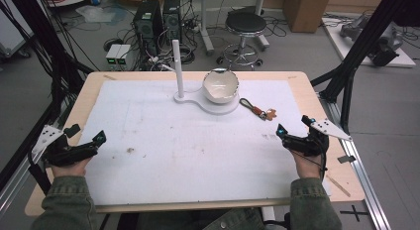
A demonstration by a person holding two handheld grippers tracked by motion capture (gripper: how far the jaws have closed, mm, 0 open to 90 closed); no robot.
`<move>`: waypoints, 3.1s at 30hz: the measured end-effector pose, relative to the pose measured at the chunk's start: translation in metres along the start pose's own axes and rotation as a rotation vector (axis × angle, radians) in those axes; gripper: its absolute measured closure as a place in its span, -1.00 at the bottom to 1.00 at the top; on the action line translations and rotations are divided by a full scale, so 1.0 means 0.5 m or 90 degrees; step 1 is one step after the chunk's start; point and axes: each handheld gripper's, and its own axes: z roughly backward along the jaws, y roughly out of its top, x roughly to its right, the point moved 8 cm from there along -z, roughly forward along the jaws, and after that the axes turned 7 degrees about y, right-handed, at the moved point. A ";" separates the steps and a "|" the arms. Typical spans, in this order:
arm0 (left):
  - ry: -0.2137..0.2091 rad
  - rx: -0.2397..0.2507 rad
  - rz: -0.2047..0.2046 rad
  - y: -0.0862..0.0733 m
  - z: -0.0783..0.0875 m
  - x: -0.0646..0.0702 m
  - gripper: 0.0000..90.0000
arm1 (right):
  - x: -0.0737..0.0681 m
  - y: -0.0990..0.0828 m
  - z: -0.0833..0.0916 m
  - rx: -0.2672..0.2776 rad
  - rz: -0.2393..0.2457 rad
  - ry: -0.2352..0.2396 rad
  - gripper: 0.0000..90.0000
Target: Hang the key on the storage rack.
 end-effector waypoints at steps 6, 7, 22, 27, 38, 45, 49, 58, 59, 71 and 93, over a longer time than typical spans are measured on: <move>-0.002 -0.004 -0.001 -0.002 -0.002 0.003 -0.96 | -0.002 -0.002 0.000 -0.005 -0.001 0.005 -0.99; -0.003 -0.004 -0.002 -0.002 -0.001 0.003 -0.96 | -0.002 -0.002 0.001 -0.005 -0.001 0.005 -0.99; -0.002 -0.003 0.002 -0.002 0.001 0.002 -0.96 | -0.004 -0.006 0.002 -0.017 -0.005 0.004 -0.99; -0.001 -0.005 0.001 -0.003 0.002 0.004 -0.96 | -0.007 -0.007 0.000 -0.026 -0.001 0.006 -0.99; 0.000 -0.006 0.002 -0.005 0.005 0.004 -0.96 | -0.015 -0.005 -0.008 -0.051 0.008 0.012 -0.99; 0.000 -0.004 0.005 -0.005 0.004 0.004 -0.96 | -0.016 0.009 -0.023 -0.067 0.013 0.021 -0.99; 0.001 -0.006 0.005 -0.005 0.003 0.003 -0.96 | -0.016 0.022 -0.032 -0.077 0.018 0.027 -0.99; 0.004 -0.007 0.003 -0.005 0.001 0.004 -0.96 | -0.019 0.040 -0.056 -0.106 0.031 0.039 -0.99; 0.004 -0.008 0.003 -0.006 0.001 0.004 -0.96 | -0.019 0.045 -0.062 -0.113 0.028 0.042 -0.99; 0.003 -0.009 0.002 -0.006 -0.001 0.004 -0.96 | -0.014 0.059 -0.103 -0.161 0.025 0.062 -0.99; 0.000 -0.008 0.006 -0.005 -0.002 0.004 -0.96 | 0.005 0.078 -0.156 -0.221 0.024 0.069 -0.99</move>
